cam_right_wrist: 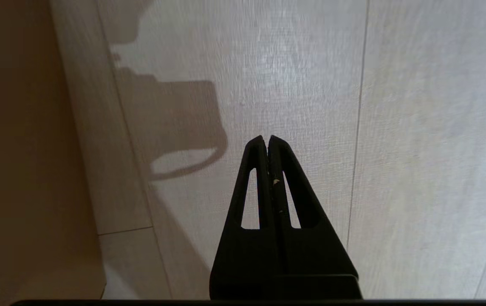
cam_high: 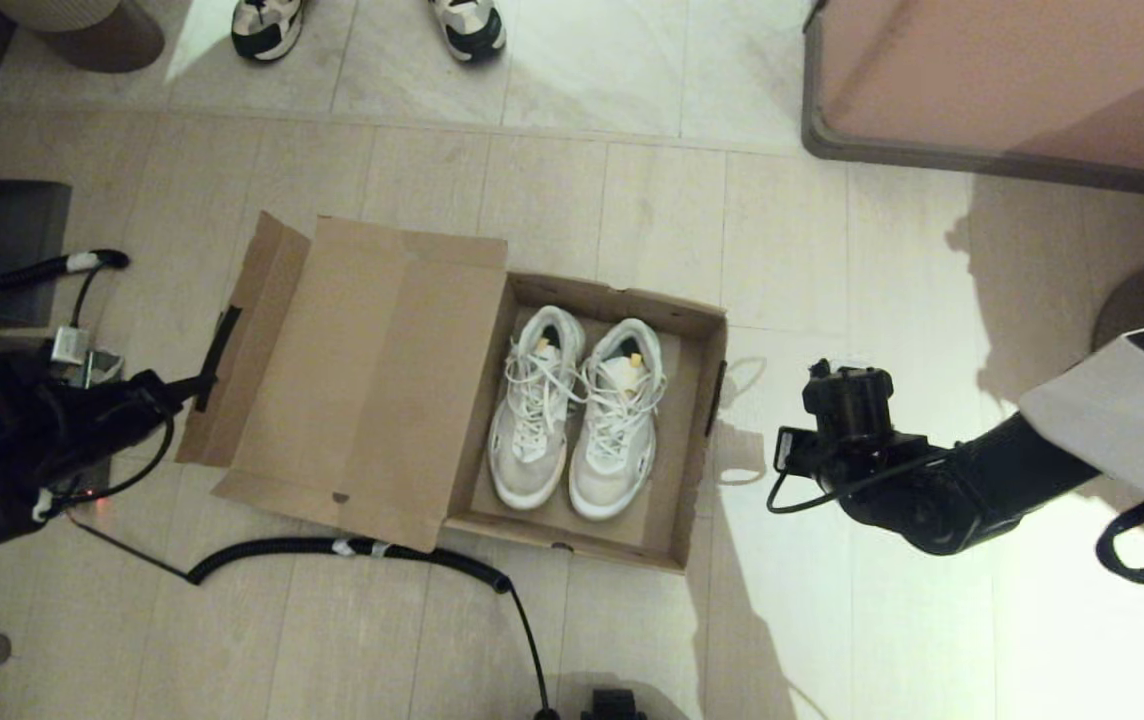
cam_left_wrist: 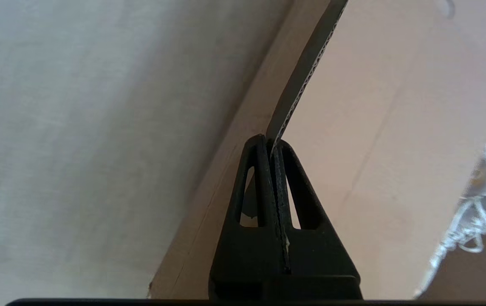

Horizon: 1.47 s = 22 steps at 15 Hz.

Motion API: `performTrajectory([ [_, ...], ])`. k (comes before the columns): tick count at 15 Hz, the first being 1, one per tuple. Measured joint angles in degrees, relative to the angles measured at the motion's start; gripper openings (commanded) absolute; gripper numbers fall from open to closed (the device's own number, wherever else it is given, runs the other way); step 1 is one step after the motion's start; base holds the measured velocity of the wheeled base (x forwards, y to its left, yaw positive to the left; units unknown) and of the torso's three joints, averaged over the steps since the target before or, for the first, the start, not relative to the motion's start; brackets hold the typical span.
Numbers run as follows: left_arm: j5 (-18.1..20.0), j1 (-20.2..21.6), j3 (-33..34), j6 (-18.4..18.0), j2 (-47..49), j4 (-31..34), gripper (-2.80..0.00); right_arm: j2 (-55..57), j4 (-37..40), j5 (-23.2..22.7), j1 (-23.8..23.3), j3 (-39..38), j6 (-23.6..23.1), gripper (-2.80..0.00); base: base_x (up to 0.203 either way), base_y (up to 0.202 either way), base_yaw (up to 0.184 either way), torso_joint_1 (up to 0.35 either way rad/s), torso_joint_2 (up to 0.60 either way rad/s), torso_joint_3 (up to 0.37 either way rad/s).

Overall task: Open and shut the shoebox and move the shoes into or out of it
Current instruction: Close the shoe box

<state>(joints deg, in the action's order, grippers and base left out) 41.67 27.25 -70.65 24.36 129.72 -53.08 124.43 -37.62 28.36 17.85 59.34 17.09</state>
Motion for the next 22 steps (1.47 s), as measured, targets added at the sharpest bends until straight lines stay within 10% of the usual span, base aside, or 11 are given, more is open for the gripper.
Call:
performTrajectory([
  [10,-0.25,-3.88,8.27,-0.16,-20.91,11.87,-2.80,13.43,-15.90,-10.53,0.62,1.93,-0.14,-2.80,0.000,0.000,0.000,0.000,0.00,0.000],
  [22,-1.22,-12.45,14.63,-0.16,-47.10,31.41,-2.80,18.59,-3.48,-9.31,2.45,23.68,0.00,-2.80,0.000,0.000,0.000,0.000,0.00,0.000],
])
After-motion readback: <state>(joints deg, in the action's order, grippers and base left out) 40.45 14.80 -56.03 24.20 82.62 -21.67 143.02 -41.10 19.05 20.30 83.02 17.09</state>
